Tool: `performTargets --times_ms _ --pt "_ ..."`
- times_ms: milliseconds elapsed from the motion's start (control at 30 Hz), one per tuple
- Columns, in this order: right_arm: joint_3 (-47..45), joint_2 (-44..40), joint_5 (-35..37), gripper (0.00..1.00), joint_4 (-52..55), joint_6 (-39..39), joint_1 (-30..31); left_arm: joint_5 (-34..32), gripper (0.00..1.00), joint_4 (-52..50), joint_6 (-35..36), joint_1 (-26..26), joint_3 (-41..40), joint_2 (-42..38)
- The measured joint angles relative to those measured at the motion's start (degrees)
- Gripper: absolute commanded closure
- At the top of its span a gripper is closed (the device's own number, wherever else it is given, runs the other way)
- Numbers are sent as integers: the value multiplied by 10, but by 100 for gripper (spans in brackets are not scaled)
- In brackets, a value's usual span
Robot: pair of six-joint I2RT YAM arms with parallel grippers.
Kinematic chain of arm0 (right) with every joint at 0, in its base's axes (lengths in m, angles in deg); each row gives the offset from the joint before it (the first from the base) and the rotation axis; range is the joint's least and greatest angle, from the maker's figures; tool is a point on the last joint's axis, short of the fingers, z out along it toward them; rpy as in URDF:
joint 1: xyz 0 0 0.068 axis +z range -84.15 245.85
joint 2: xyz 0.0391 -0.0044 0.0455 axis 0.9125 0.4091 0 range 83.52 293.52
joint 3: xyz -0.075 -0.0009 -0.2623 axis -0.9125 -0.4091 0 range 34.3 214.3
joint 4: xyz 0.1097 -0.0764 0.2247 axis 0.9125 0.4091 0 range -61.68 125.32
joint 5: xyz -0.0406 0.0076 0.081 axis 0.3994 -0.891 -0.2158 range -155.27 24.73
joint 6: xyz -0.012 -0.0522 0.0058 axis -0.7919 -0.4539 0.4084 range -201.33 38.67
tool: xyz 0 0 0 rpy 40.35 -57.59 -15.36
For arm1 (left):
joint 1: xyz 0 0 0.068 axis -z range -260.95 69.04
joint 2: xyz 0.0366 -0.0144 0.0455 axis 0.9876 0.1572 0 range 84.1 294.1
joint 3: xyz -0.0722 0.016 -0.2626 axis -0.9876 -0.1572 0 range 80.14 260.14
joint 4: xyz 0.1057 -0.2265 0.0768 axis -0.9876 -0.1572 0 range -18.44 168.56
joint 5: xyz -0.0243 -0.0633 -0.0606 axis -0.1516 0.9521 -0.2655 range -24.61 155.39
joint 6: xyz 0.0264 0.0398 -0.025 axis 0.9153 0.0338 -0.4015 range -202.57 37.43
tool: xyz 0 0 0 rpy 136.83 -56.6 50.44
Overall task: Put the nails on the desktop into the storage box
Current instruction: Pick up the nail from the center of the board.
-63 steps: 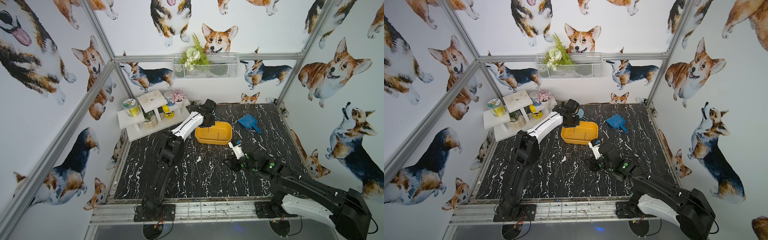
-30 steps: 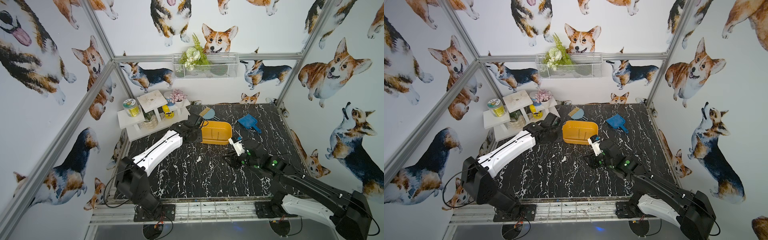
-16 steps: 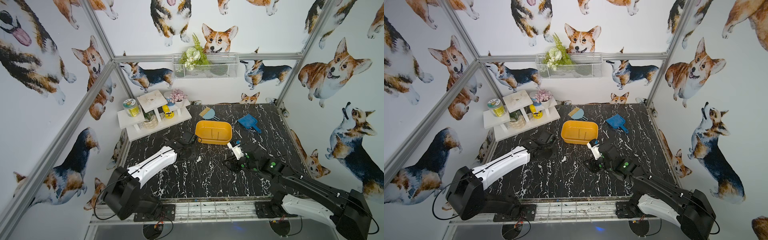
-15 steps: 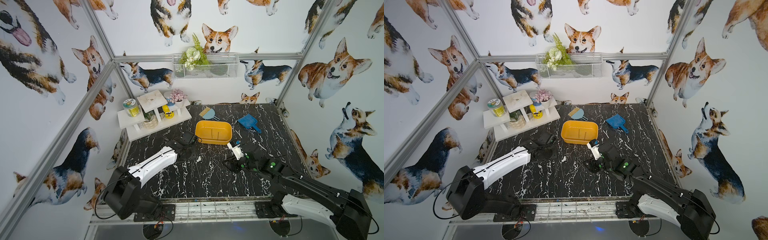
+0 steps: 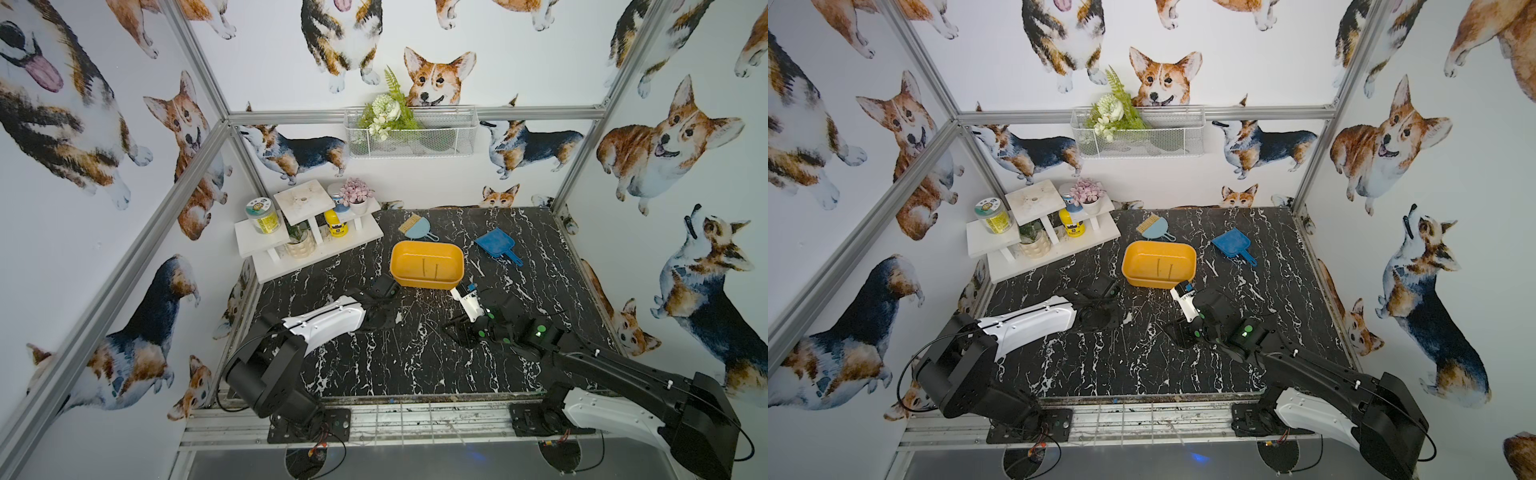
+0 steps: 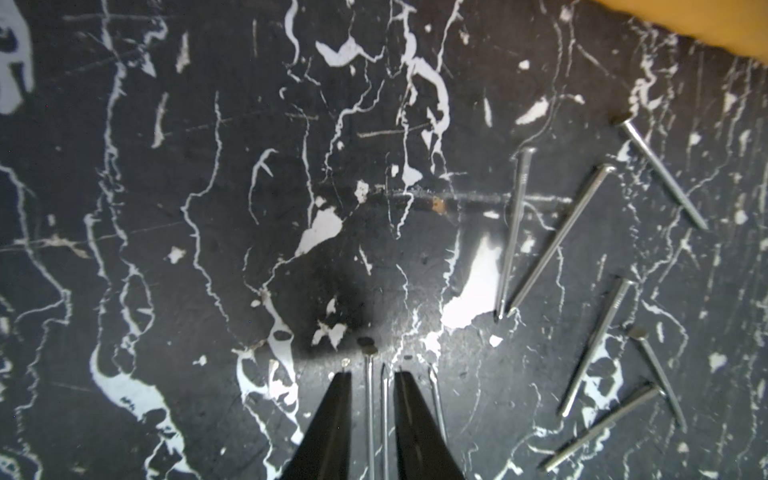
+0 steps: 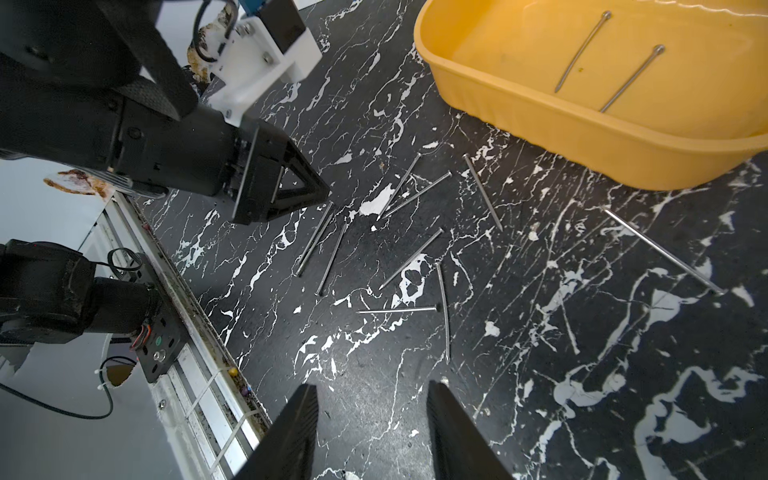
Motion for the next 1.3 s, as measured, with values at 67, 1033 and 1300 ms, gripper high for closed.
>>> performTargets --times_ms 67,1033,1300 --pt "-2 0 0 51 -2 0 2 1 76 7 -3 0 0 9" --pt "-17 -12 3 51 -3 11 5 -12 77 7 -11 2 12 49" --pt "-17 -13 5 51 -3 11 5 -18 77 8 -11 15 12 55"
